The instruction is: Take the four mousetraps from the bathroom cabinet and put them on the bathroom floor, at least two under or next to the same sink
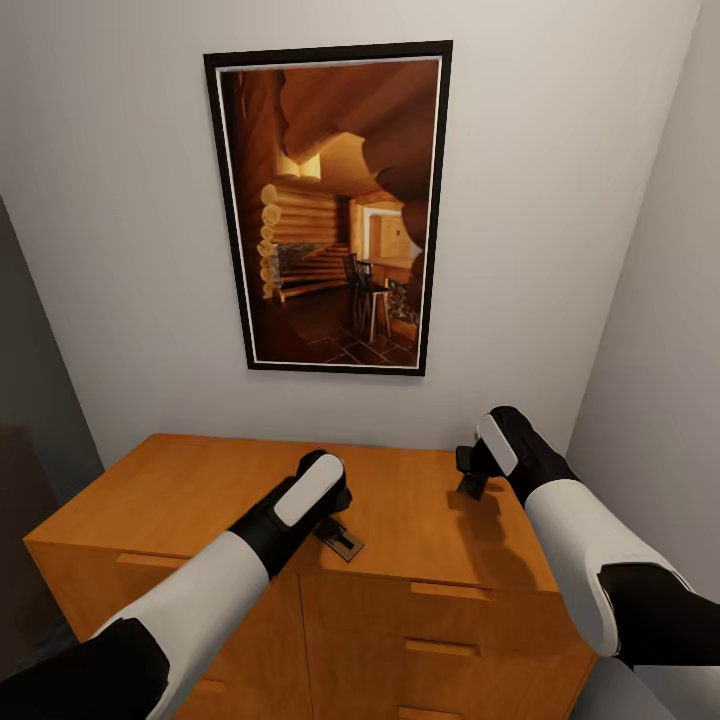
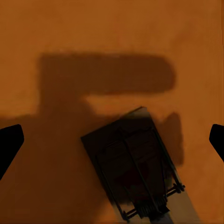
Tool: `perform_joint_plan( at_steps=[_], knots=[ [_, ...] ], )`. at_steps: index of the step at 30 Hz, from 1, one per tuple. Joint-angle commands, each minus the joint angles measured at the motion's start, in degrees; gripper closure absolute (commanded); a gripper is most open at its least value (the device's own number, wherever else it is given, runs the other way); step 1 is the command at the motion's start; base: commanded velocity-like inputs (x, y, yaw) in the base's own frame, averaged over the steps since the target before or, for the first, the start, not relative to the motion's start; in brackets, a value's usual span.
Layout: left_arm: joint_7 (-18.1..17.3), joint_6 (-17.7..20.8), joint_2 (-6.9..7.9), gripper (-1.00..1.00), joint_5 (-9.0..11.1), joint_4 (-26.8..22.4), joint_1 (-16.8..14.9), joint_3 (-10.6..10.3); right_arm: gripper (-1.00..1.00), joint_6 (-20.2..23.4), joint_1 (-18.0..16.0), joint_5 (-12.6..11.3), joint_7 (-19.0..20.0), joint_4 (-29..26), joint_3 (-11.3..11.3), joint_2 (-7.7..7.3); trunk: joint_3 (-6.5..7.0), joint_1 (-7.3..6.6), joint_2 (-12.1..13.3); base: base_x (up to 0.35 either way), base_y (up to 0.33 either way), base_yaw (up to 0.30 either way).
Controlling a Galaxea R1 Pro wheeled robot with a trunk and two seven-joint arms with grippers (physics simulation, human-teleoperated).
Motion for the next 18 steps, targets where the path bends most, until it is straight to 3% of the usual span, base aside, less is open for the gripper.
perform_joint_plan(
  at_steps=[1,5,8,18],
  knots=[
    [0.31,0.55,0.0,-1.0,0.19,-0.03,-0.07,-0.64,1.0,0.17,-0.04,-0.6,-0.54,-0.06,0.22,-0.05,-0.08,0.0,-0.05,0.0,0.0,0.0],
    [0.31,0.65,0.0,-1.0,1.53,-0.1,-0.07,-3.02,1.0,0.17,-0.04,-0.6,-0.54,-0.06,0.22,-0.04,-0.08,0.0,-0.05,0.0,0.0,0.0],
    [0.34,0.94,0.0,-1.0,3.81,-0.19,-0.07,-4.31,1.0,0.17,-0.04,-0.6,-0.54,-0.06,0.22,-0.03,-0.08,0.0,-0.05,0.0,0.0,0.0],
    [0.39,1.82,0.0,-1.0,5.45,-0.37,-0.07,-4.93,1.0,0.17,-0.04,-0.6,-0.54,-0.06,0.22,-0.03,-0.08,0.0,-0.05,0.0,0.0,0.0]
  ],
)
